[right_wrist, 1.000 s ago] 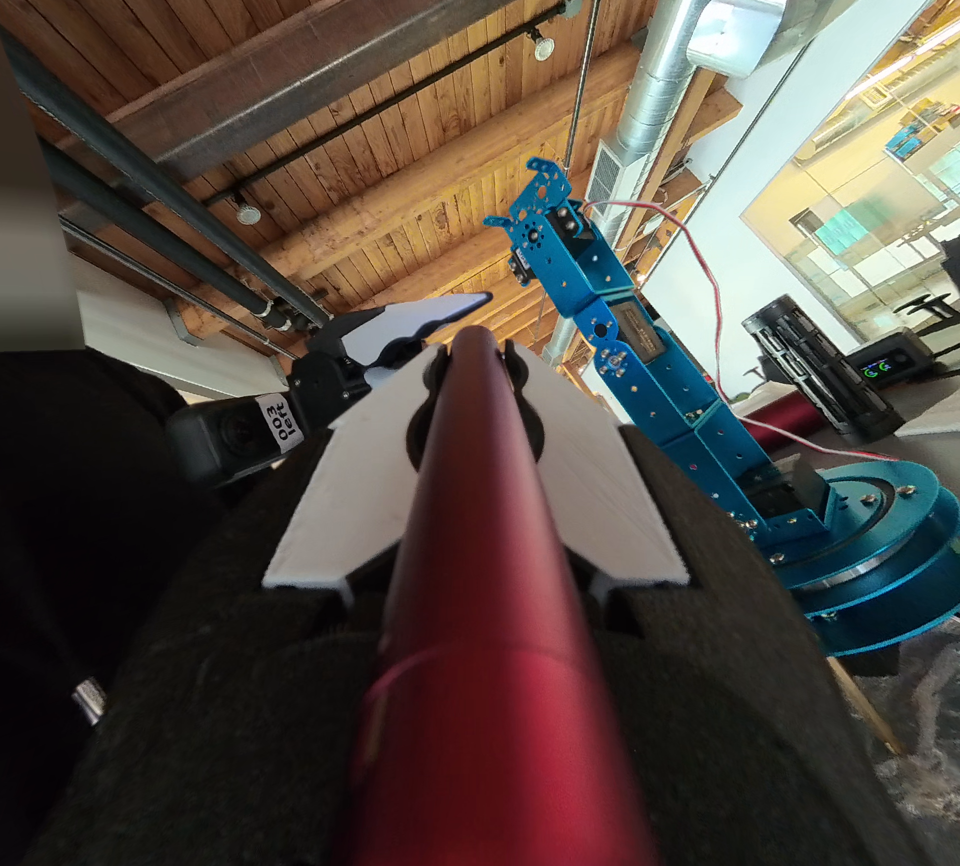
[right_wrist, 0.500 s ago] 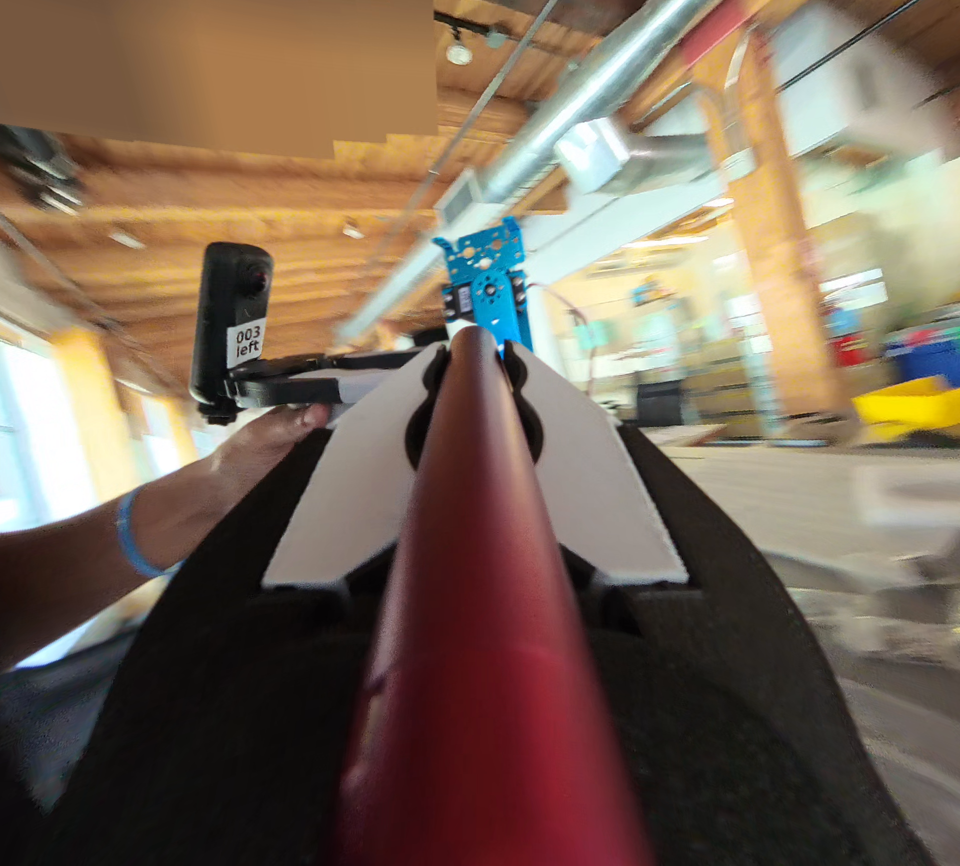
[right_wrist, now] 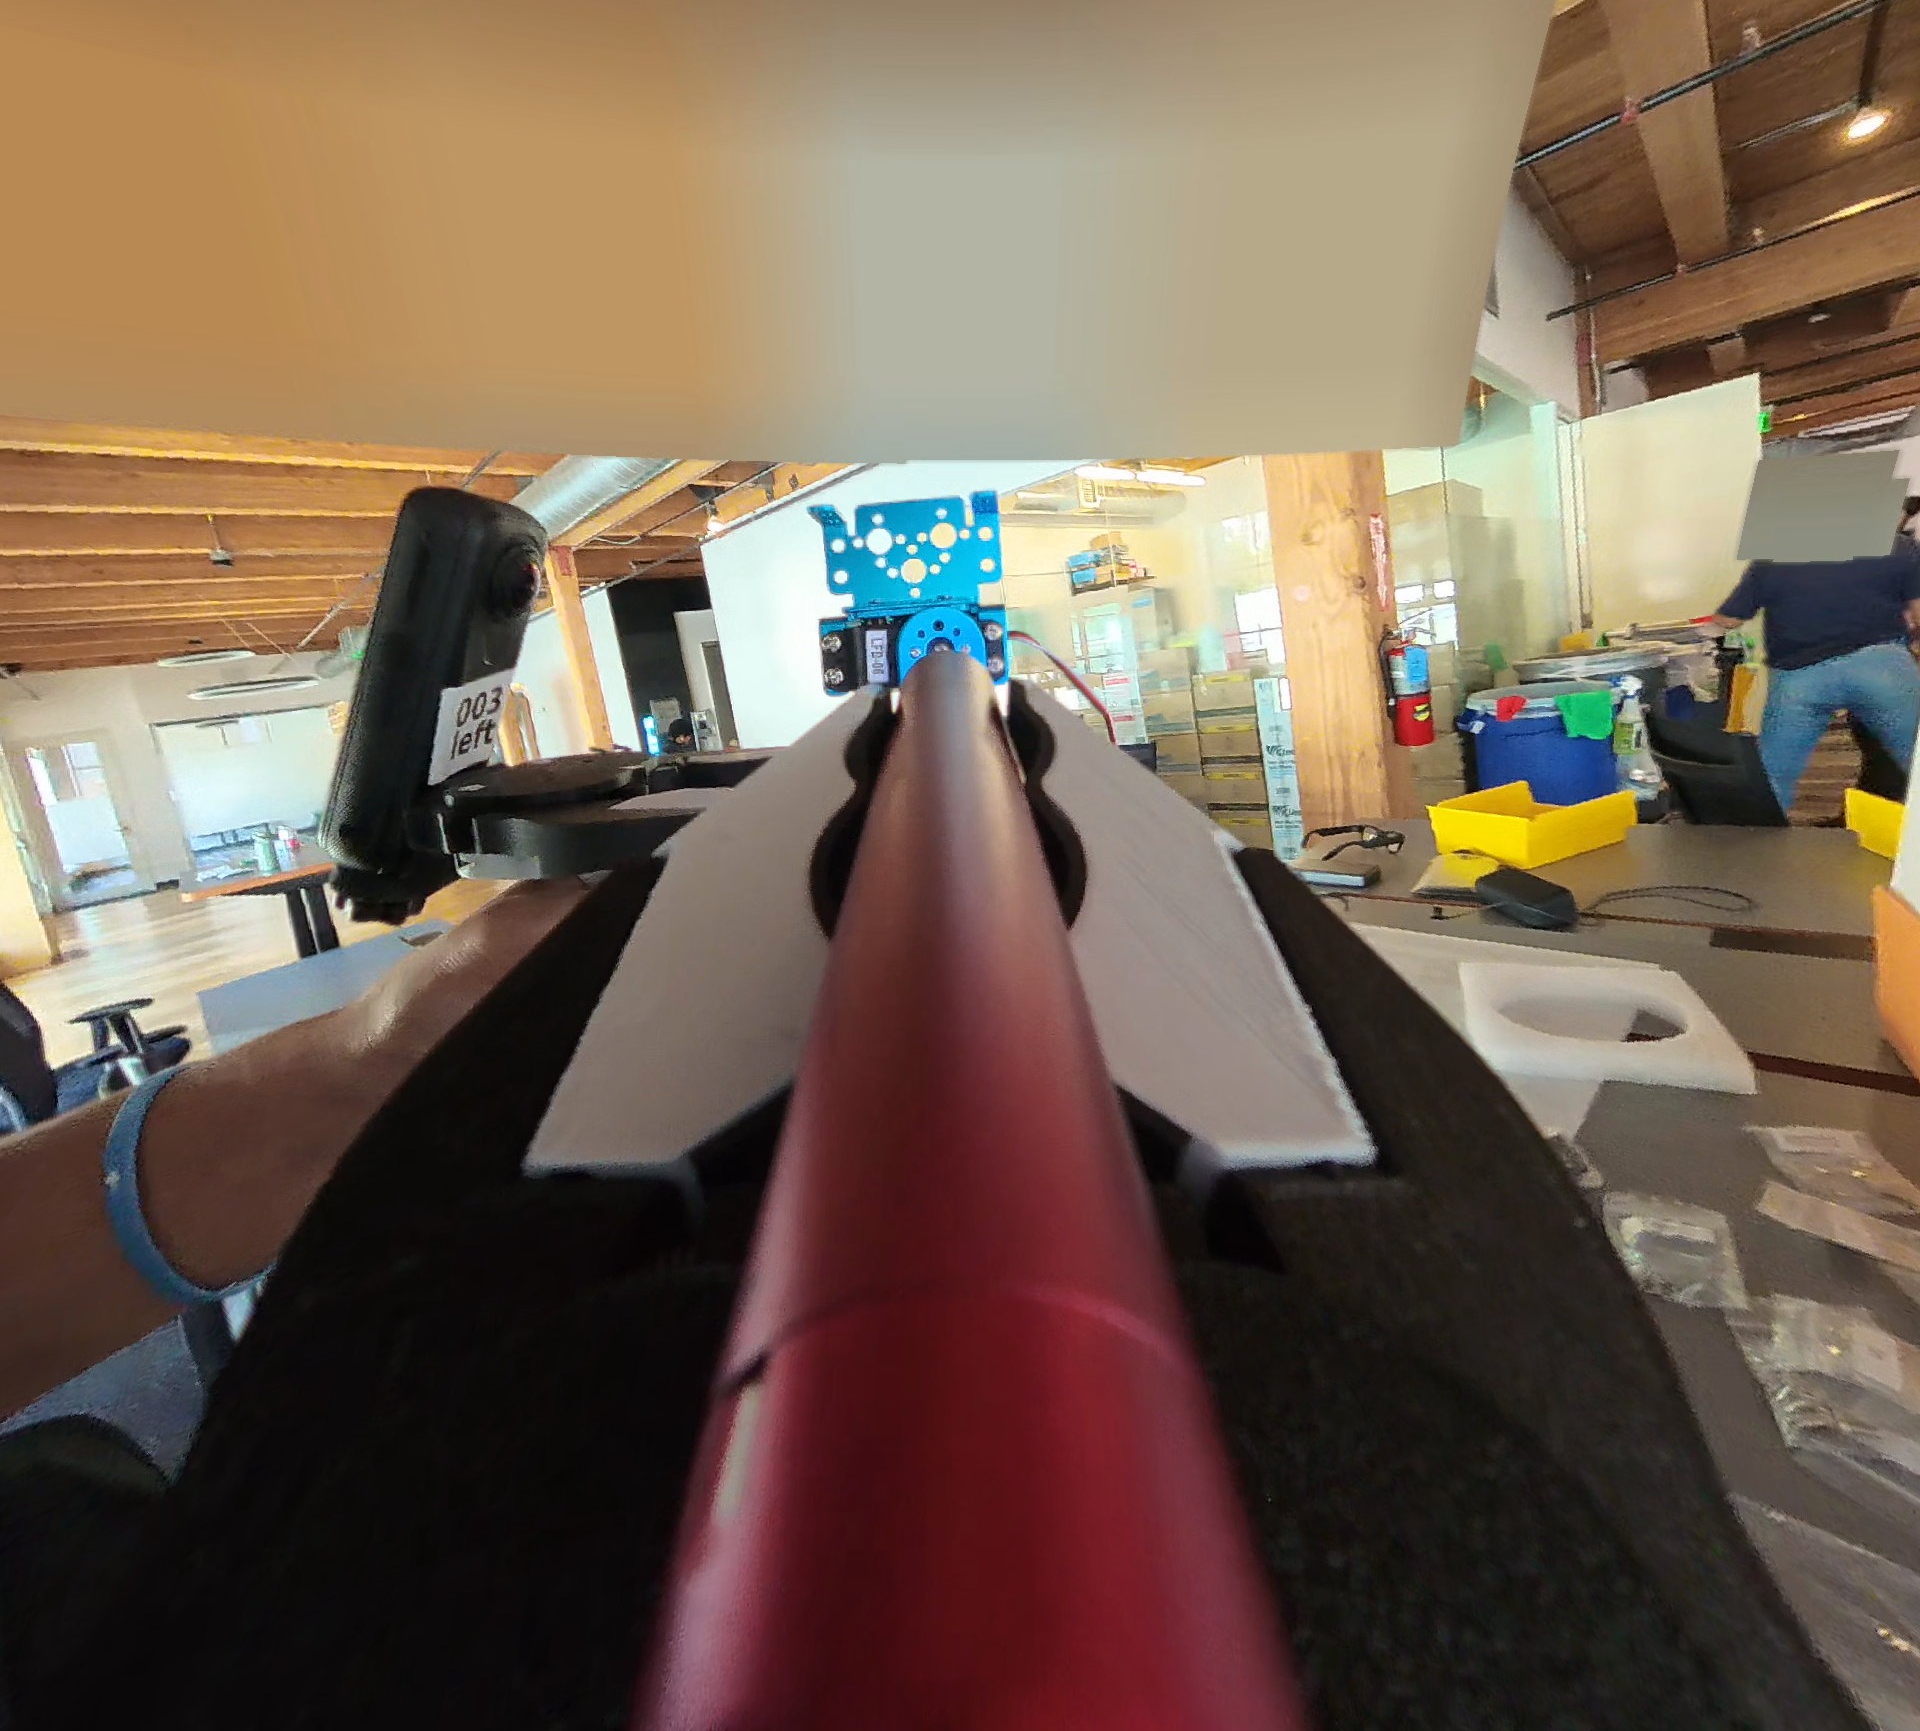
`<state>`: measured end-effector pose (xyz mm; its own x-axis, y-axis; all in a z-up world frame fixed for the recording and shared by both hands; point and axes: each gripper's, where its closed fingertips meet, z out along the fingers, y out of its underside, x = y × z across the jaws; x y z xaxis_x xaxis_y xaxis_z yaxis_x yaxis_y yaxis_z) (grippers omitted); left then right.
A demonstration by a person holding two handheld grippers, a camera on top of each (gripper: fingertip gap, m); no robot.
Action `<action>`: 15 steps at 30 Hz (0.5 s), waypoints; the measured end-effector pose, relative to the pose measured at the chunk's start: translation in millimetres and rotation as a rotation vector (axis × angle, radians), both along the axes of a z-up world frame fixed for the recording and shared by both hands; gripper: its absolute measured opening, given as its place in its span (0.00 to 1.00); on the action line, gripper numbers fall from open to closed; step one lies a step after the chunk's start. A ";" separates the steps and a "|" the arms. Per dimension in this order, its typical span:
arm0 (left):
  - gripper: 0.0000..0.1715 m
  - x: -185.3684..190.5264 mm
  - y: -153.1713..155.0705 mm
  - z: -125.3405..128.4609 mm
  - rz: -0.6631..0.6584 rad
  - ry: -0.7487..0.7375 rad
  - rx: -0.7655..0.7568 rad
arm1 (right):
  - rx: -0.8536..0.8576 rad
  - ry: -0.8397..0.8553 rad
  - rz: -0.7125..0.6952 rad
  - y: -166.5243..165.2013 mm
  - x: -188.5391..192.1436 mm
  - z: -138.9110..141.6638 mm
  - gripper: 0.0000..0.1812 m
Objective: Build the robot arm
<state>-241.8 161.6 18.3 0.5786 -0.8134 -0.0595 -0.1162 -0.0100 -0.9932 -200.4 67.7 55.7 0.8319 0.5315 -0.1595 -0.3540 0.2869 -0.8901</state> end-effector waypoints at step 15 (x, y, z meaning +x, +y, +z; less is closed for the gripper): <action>0.38 0.3 3.5 -0.8 0.009 -0.028 0.013 | 0.001 0.015 0.022 7.5 -4.2 5.6 0.13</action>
<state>-241.5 165.1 17.4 0.5873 -0.8076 -0.0534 -0.0884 0.0016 -0.9961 -204.7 75.2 61.4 0.8178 0.5494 -0.1714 -0.3732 0.2796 -0.8846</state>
